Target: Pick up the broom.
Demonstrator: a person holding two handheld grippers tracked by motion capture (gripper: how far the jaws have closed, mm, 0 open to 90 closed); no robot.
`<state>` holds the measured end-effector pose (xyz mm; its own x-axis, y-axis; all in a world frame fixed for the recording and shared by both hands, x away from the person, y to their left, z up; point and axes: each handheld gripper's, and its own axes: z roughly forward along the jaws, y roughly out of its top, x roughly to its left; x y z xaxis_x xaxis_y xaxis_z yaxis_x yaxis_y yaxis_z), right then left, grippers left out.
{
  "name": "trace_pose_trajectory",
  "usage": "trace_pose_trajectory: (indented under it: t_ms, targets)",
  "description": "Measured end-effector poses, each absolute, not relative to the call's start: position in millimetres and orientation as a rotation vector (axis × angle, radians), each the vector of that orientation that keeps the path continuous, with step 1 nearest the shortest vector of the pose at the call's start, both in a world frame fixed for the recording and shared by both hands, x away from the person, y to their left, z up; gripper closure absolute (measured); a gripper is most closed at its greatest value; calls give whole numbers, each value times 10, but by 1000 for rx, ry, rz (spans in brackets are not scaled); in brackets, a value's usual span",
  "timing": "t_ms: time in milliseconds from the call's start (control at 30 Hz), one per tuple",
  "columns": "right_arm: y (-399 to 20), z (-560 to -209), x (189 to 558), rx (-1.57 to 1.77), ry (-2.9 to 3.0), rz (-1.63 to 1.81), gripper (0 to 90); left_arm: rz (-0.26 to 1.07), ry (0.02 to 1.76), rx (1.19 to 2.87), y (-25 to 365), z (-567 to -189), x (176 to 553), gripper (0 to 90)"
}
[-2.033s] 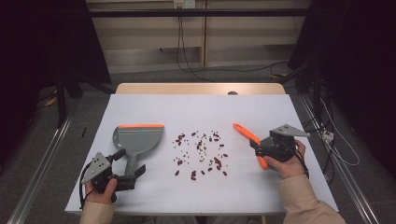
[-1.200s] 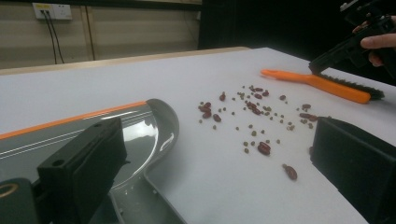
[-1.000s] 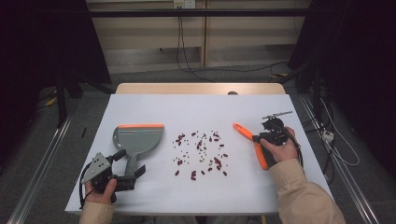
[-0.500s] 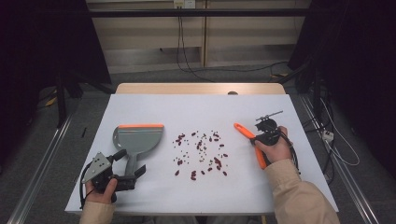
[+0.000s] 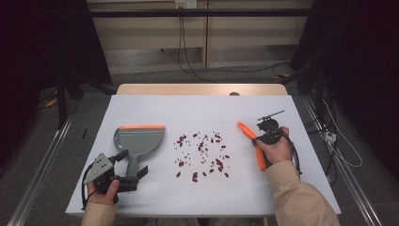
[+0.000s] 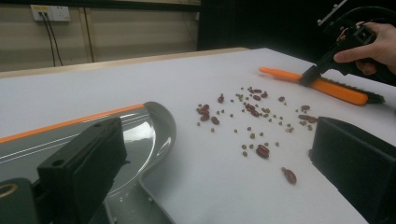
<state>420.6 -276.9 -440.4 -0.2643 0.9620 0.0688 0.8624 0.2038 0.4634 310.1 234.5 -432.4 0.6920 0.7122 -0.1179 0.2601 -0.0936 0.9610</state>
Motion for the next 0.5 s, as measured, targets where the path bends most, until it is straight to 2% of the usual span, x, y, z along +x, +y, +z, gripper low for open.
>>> trace_pose_trajectory:
  t_ms: [267, 500]
  targets:
    - [-2762, -4365, 4193, 1714, 2233, 619, 699, 456, 797, 1660, 2352, -4317, 3108, 32]
    - [-2906, -4247, 4076, 1702, 2128, 834, 701, 469, 801, 1645, 2365, -4294, 3095, 32]
